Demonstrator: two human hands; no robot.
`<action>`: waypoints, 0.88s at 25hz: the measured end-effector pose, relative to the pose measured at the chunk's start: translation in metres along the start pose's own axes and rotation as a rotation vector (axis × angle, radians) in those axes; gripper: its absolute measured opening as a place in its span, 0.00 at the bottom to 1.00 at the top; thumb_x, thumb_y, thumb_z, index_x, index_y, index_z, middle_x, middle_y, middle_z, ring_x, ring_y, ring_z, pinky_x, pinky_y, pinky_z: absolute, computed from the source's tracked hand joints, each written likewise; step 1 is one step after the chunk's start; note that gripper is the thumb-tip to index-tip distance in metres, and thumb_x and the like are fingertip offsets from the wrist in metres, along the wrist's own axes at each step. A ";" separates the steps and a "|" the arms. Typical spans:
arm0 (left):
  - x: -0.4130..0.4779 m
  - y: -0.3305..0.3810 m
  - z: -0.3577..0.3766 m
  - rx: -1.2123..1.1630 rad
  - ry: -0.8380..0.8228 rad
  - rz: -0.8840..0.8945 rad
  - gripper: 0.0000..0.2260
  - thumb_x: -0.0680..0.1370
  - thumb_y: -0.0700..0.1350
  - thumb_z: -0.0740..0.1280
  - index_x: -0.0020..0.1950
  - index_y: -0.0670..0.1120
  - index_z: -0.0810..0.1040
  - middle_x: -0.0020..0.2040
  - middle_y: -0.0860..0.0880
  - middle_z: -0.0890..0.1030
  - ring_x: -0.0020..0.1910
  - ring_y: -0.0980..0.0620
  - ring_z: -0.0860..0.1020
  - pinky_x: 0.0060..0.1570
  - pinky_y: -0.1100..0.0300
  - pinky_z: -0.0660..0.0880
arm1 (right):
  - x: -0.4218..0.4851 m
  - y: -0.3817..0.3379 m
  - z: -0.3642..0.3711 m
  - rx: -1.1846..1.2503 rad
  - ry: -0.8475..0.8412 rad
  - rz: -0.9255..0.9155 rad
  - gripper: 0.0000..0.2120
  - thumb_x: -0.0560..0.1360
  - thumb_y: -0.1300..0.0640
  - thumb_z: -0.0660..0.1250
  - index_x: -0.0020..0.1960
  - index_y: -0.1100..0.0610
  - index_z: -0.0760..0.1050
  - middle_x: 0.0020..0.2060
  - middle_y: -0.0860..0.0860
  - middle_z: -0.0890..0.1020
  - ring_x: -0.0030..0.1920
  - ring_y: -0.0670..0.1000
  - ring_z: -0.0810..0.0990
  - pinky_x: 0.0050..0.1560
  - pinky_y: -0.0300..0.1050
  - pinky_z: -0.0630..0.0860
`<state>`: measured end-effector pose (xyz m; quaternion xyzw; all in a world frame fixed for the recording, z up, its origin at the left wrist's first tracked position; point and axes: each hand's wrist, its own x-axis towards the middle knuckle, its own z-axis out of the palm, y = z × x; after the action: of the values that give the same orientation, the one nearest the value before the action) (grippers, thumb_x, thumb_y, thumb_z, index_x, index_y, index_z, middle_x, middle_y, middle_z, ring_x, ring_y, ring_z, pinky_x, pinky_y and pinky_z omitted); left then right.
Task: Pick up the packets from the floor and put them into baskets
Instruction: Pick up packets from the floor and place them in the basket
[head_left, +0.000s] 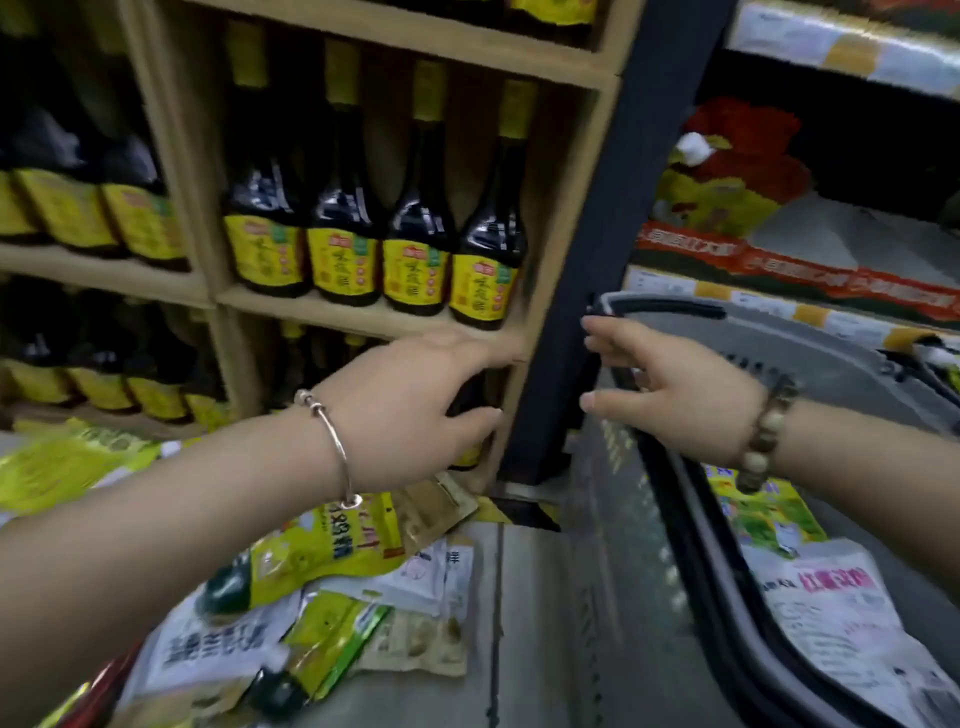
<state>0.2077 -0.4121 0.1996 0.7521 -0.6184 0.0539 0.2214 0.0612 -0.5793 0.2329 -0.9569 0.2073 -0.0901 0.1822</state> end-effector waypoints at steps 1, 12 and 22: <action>-0.013 -0.014 0.001 -0.007 0.007 -0.057 0.23 0.76 0.56 0.62 0.71 0.56 0.65 0.69 0.55 0.69 0.66 0.55 0.68 0.60 0.64 0.64 | 0.011 -0.016 0.011 -0.051 -0.042 -0.033 0.34 0.73 0.51 0.68 0.74 0.51 0.57 0.69 0.49 0.69 0.68 0.48 0.69 0.64 0.42 0.67; -0.087 -0.137 0.077 0.064 -0.124 -0.501 0.23 0.77 0.55 0.61 0.70 0.51 0.65 0.69 0.48 0.68 0.65 0.45 0.70 0.59 0.52 0.70 | 0.079 -0.095 0.177 -0.267 -0.451 0.004 0.28 0.76 0.51 0.64 0.72 0.57 0.61 0.69 0.57 0.67 0.67 0.56 0.67 0.63 0.44 0.66; -0.096 -0.180 0.150 0.052 -0.105 -0.808 0.17 0.75 0.50 0.65 0.63 0.49 0.72 0.66 0.45 0.68 0.61 0.42 0.70 0.58 0.51 0.66 | 0.093 -0.086 0.213 -0.277 -0.567 0.168 0.28 0.76 0.49 0.64 0.73 0.50 0.59 0.66 0.54 0.70 0.64 0.54 0.71 0.58 0.42 0.69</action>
<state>0.3283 -0.3607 -0.0164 0.9416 -0.2819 -0.0602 0.1740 0.2286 -0.4796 0.0795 -0.9391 0.2368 0.2245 0.1076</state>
